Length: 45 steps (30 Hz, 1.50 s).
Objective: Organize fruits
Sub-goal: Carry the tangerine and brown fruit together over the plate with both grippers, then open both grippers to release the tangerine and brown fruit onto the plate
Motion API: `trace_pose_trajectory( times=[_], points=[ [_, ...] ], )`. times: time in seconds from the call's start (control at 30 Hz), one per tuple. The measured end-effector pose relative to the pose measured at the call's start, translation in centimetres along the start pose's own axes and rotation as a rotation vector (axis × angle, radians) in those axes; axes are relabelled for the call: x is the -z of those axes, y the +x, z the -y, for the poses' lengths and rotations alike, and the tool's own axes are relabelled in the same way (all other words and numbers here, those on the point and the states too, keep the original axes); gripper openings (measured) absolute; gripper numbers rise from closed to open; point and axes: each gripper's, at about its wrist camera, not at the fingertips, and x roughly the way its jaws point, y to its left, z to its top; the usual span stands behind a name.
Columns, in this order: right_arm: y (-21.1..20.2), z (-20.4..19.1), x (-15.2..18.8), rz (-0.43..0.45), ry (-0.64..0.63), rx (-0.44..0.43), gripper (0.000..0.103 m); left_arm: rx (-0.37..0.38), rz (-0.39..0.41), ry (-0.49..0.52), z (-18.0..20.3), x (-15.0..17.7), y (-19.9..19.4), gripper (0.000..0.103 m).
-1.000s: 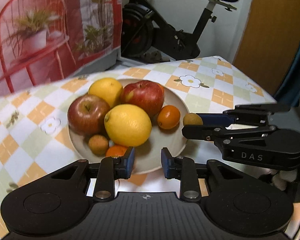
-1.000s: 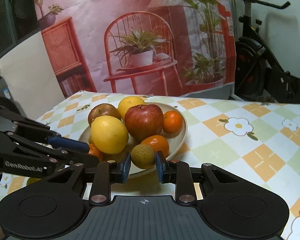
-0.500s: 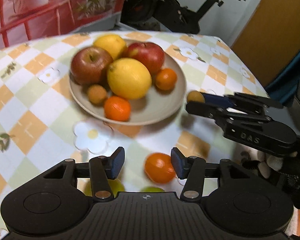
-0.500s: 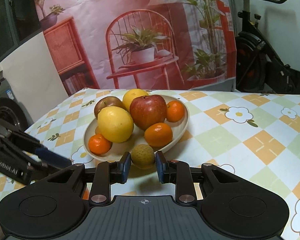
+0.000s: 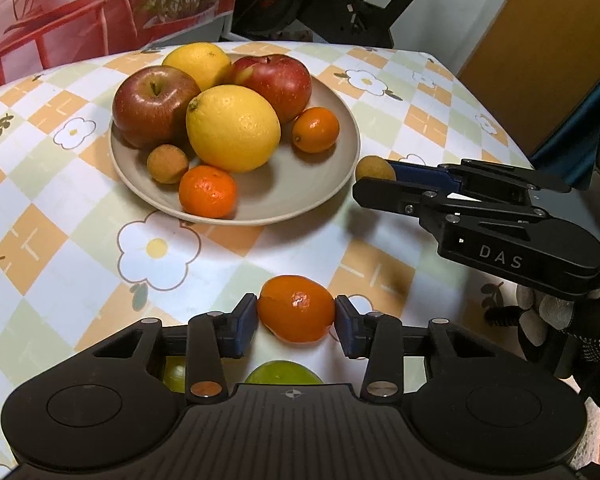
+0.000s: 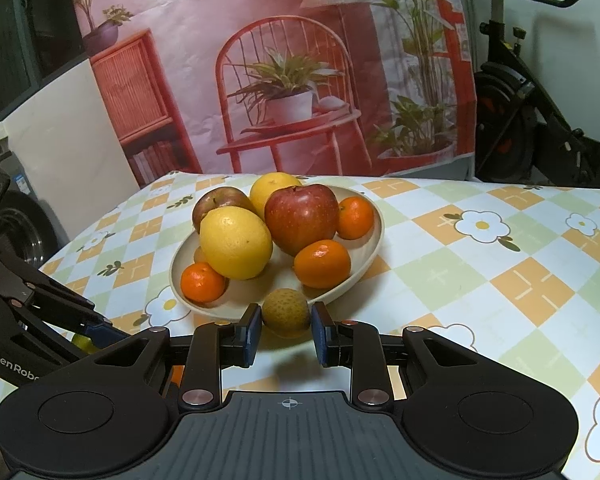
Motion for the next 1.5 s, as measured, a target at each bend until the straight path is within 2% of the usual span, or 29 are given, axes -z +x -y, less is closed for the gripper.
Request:
trace_pose_trajectory(
  times=[0.13,0.27,0.33,0.53,1.07,1.17,1.23,1.5],
  points=[
    [0.3,0.0,-0.2,0.002,-0.01,-0.002,0.025,-0.015,0.08,0.016,0.2,-0.9,-1.4,0.044],
    [0.6,0.1,-0.9,0.011,-0.013,0.0,0.025,-0.084,0.158,0.088,1.0,-2.4,-2.3,0.044],
    [0.8,0.3,-1.2,0.018,-0.009,0.004,0.025,-0.101,0.173,0.122,1.4,-3.2,-2.1,0.044],
    [1.7,0.4,-1.8,0.012,-0.026,0.004,0.025,-0.128,0.158,0.165,2.1,-4.0,-0.3,0.044],
    [3.0,0.4,-2.0,-0.011,-0.033,-0.005,0.026,-0.121,0.156,0.139,1.3,-3.8,0.1,0.045],
    [2.9,0.5,-2.0,-0.009,-0.028,-0.005,0.026,-0.123,0.154,0.13,1.2,-3.7,-0.1,0.048],
    [2.8,0.6,-1.9,-0.005,-0.021,-0.002,0.026,-0.129,0.158,0.124,1.2,-3.6,-0.4,0.056],
    [1.3,0.7,-1.7,0.008,0.012,0.012,0.028,-0.139,0.184,0.091,0.5,-3.2,-2.0,0.056]
  ],
)
